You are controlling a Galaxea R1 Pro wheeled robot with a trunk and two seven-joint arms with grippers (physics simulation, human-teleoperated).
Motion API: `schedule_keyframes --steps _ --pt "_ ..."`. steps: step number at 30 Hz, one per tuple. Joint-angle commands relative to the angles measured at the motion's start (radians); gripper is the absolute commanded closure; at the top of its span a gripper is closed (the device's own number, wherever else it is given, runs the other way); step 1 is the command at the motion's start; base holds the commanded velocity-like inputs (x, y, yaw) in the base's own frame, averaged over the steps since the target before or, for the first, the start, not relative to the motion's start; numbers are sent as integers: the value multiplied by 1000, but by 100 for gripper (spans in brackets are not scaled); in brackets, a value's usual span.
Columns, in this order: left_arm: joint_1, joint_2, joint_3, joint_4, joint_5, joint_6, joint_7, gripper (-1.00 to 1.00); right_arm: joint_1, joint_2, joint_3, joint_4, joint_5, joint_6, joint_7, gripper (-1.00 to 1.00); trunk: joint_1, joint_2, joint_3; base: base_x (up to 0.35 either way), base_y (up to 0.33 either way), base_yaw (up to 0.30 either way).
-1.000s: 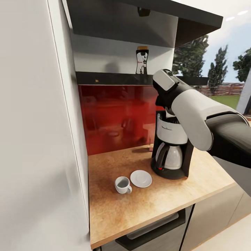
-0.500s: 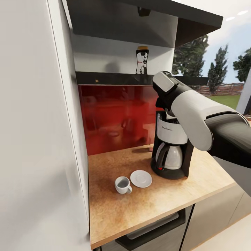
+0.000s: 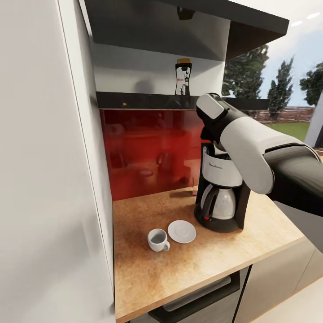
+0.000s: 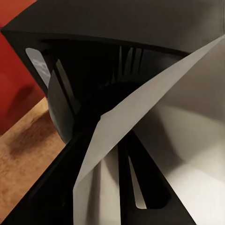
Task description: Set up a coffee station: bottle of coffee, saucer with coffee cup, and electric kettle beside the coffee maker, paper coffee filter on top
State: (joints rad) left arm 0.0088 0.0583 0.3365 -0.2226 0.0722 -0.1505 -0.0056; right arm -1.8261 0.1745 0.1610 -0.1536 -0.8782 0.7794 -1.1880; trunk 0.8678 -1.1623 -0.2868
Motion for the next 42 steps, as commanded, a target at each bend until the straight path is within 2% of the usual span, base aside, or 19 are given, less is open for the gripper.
schedule_keyframes --steps 1,42 --pt "0 0 -2 -1 8 -1 -1 -100 -1 0 8 2 -10 5 -11 100 0 -1 -1 2 0 0" --pt "0 0 -2 -1 8 -1 -1 -100 -1 0 8 8 -8 3 -21 100 0 -1 -1 23 5 0"
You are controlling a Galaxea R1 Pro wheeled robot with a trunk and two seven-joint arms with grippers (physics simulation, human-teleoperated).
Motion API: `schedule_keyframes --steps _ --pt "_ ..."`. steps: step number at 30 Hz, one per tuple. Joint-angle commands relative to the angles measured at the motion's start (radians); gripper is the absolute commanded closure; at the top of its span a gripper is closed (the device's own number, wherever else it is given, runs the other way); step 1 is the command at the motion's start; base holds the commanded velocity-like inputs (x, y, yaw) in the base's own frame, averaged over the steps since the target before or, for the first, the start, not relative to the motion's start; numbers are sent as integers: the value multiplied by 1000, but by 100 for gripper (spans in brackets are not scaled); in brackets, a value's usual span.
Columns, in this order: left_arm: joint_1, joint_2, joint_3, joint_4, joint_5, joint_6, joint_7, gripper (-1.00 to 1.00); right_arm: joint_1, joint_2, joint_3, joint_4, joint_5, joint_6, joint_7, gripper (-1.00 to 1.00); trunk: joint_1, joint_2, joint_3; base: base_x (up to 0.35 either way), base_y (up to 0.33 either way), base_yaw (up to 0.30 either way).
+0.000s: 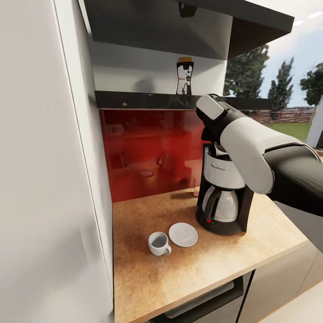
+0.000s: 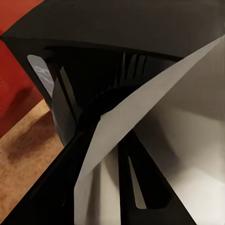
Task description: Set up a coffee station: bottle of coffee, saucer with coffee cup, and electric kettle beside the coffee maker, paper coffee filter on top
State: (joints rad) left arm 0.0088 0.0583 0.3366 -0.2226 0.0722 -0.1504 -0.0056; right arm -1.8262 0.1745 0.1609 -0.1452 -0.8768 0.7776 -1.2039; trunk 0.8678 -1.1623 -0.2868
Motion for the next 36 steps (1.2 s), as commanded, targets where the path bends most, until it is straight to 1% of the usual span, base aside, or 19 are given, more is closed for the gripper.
schedule_keyframes --steps 1,8,36 --pt "0 0 -2 -1 8 -1 -1 -100 -1 0 8 -1 -10 5 -6 100 0 -1 -1 19 0 0" --pt "0 0 -2 -1 8 -1 -1 -100 -1 0 8 -1 -10 5 -6 100 0 -1 -1 65 0 0" --pt "0 0 -2 -1 8 -1 -1 -100 0 0 8 -1 -10 5 -6 100 0 -1 -1 12 0 0"
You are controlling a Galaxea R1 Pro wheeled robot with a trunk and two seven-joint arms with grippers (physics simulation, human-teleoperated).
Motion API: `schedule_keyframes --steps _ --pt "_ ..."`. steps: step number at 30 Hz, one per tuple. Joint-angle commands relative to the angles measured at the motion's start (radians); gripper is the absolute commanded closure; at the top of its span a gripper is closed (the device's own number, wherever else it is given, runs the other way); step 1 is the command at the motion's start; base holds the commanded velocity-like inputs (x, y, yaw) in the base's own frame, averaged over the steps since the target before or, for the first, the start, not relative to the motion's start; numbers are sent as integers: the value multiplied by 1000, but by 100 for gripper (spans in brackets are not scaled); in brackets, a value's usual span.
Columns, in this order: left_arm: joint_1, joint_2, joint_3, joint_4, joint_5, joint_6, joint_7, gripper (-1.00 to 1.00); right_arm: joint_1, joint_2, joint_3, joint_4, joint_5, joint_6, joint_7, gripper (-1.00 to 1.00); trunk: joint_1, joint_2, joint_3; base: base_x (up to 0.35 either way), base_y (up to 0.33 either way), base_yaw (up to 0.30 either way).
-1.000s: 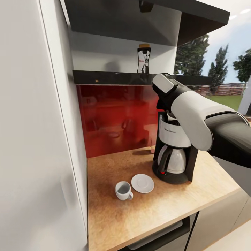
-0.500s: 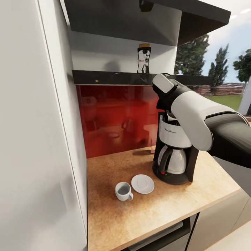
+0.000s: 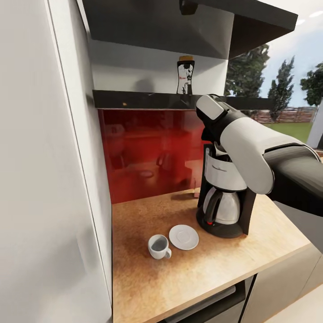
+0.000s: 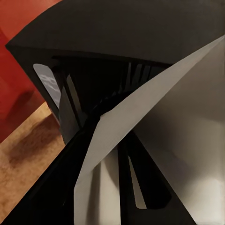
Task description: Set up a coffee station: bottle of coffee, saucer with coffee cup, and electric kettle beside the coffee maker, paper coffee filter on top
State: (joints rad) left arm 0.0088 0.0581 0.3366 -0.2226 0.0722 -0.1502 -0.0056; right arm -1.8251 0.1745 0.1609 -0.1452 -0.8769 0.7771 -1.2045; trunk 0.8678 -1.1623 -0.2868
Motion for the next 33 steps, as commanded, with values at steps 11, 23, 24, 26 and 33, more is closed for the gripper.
schedule_keyframes --steps 11,23,24,26,33 --pt "0 0 -2 -1 8 -1 -1 -100 0 0 8 -1 -10 5 -5 100 15 -29 -14 0 0 0" --pt "0 0 -2 -1 8 -1 -1 -100 0 0 8 -1 -6 5 -6 100 35 -64 -29 0 0 0" --pt "0 0 -2 -1 8 -1 -1 -100 0 0 8 -1 -6 5 -6 100 35 -64 -29 0 0 0" --pt "0 0 -2 -1 8 -1 -1 -100 0 0 8 -1 -5 5 -6 100 35 -64 -29 0 0 0" --pt "0 0 -2 -1 8 -1 -1 -100 0 0 8 -1 -5 5 -6 100 35 -64 -29 0 0 0"
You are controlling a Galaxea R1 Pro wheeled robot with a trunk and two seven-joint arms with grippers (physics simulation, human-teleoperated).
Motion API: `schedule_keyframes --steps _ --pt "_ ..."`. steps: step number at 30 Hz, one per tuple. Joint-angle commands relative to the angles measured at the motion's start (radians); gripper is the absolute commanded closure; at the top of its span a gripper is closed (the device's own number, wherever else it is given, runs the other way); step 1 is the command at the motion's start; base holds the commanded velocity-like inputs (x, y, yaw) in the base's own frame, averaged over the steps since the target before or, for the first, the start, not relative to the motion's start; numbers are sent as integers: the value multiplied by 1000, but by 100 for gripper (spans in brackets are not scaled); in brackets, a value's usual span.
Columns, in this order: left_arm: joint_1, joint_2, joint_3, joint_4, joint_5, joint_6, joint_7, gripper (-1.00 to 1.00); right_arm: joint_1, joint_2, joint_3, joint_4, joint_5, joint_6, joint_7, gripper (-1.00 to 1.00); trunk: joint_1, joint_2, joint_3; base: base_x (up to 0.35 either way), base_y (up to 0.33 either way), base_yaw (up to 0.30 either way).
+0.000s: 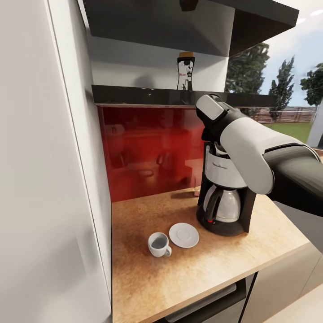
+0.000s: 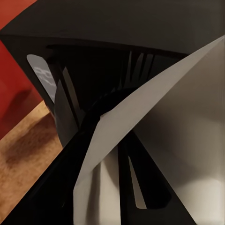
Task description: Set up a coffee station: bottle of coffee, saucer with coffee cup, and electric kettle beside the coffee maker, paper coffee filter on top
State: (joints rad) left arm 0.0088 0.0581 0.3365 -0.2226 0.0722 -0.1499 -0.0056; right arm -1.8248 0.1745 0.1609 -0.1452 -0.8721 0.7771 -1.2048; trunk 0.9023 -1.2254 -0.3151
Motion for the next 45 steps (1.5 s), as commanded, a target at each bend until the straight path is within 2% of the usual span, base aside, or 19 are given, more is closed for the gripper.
schedule_keyframes --steps 1,13,16,23,24,45 --pt "0 0 -2 -1 8 -1 -1 -100 -1 0 8 -1 -9 5 -5 100 0 -1 -1 0 0 0" --pt "0 0 -2 -1 8 -1 -1 -100 -1 0 8 -1 -9 4 -5 100 0 -1 -1 0 0 0" --pt "0 0 -2 -1 8 -2 -1 -100 0 0 8 -1 -9 -34 -5 100 0 -1 -1 0 0 0" --pt "0 0 -2 -1 8 -1 -1 -100 0 0 8 1 -9 -57 -5 100 0 -1 -1 0 0 0" --pt "0 0 -2 -1 8 -2 -1 -100 1 0 8 1 -8 -57 -5 -100 0 -1 -1 0 0 0" --pt "0 0 -2 -1 8 -1 -1 -100 1 0 8 13 -8 -59 -5 -100 0 -1 -1 0 0 0"
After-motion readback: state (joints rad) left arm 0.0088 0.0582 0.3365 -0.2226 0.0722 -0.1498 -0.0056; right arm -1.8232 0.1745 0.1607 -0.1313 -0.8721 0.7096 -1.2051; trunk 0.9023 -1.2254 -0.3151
